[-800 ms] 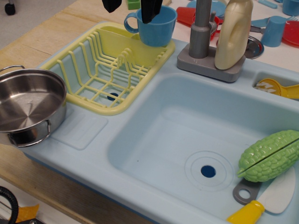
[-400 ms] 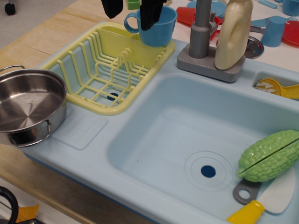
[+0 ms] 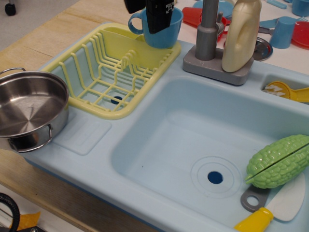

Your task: Put cup into pot or pan

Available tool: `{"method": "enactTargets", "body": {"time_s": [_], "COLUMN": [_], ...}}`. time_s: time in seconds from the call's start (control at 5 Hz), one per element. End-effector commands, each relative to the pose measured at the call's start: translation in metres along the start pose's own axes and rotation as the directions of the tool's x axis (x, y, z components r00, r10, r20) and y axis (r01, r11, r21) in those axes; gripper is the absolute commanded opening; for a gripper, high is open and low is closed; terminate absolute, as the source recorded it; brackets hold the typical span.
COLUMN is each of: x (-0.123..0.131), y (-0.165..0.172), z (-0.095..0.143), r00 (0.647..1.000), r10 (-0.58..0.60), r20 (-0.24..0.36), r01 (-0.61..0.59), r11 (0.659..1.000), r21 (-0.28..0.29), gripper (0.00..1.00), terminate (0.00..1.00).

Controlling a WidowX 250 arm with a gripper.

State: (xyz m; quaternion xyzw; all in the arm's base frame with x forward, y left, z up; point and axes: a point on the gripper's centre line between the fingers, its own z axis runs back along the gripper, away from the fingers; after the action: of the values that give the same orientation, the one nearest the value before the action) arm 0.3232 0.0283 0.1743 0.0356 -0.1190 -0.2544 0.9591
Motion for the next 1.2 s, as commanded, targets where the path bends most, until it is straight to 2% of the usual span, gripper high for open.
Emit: {"method": "enactTargets", "body": {"time_s": [0.0,0.2,0.4,0.6,0.8,1.0], "x": [0.022,0.032,0.029,0.028,0.026,0.024], "y": [0.004,0.007,0.005,0.006,0.006,0.005], "z": [0.006,-0.006,-0.017,-0.037,-0.040,-0.040], "r00": [0.982,0.973,0.975,0.984,0.989,0.991], "r10": [-0.170,-0.208,-0.192,-0.159,-0.133,-0.119], "r20": [0.086,0.098,0.108,0.076,0.068,0.058], "r01": [0.171,0.213,0.203,0.171,0.144,0.127], "r11": [0.985,0.976,0.975,0.966,0.970,0.974], "r21": [0.003,-0.046,-0.095,-0.194,-0.197,-0.187], "gripper": [1.00,1.00,1.00,1.00,0.00,0.00], "terminate": [0.00,0.00,0.00,0.00,0.00,0.00]}}
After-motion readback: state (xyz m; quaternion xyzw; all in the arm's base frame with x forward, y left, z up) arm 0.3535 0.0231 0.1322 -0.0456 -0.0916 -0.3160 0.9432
